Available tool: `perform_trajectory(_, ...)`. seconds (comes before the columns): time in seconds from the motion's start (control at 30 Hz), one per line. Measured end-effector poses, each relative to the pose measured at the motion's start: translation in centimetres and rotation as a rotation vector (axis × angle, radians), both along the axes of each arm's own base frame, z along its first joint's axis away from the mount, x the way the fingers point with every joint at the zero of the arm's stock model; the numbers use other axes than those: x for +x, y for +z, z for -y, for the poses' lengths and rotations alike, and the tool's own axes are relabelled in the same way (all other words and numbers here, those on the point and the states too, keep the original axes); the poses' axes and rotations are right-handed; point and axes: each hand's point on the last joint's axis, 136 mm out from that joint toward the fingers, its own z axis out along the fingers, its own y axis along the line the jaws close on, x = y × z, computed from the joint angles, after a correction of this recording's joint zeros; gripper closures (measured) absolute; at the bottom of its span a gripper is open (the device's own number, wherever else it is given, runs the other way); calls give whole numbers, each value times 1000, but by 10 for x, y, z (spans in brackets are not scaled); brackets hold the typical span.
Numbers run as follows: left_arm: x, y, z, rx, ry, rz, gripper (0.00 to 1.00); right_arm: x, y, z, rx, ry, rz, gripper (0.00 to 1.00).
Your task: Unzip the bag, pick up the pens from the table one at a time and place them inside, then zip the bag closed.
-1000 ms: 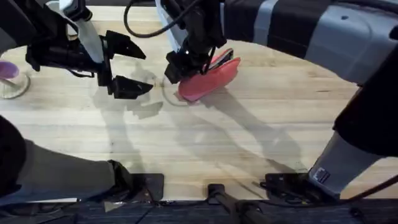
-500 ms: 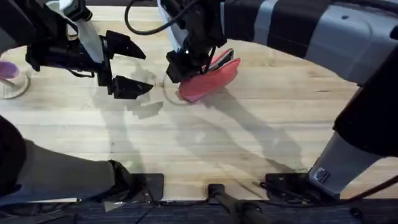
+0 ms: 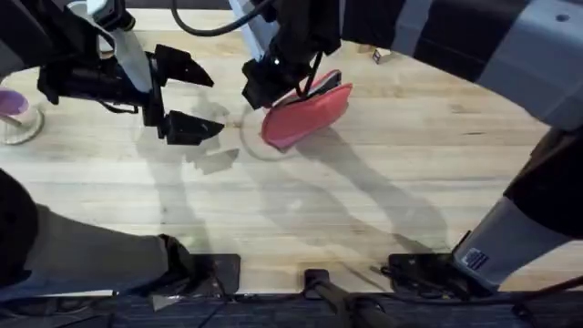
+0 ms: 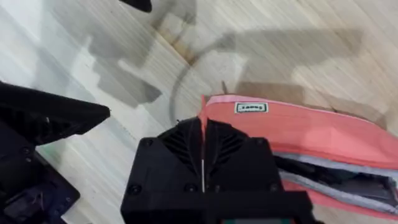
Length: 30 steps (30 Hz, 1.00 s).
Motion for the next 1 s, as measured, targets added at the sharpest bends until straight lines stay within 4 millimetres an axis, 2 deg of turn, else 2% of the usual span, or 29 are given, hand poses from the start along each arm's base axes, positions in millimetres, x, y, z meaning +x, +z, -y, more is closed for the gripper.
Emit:
perform_trajectory(0.6,2,11,9,-72,-2,24,5,13,4,1,17,-15,37,970)
perform_trajectory(0.87,-1,10,30,-73,-74,21,5,20,4,6,21,-32,42,970)
perform_trajectory(1.0,-2,-2,40,-91,-107,-24,6,24,4,10,21,-44,42,970)
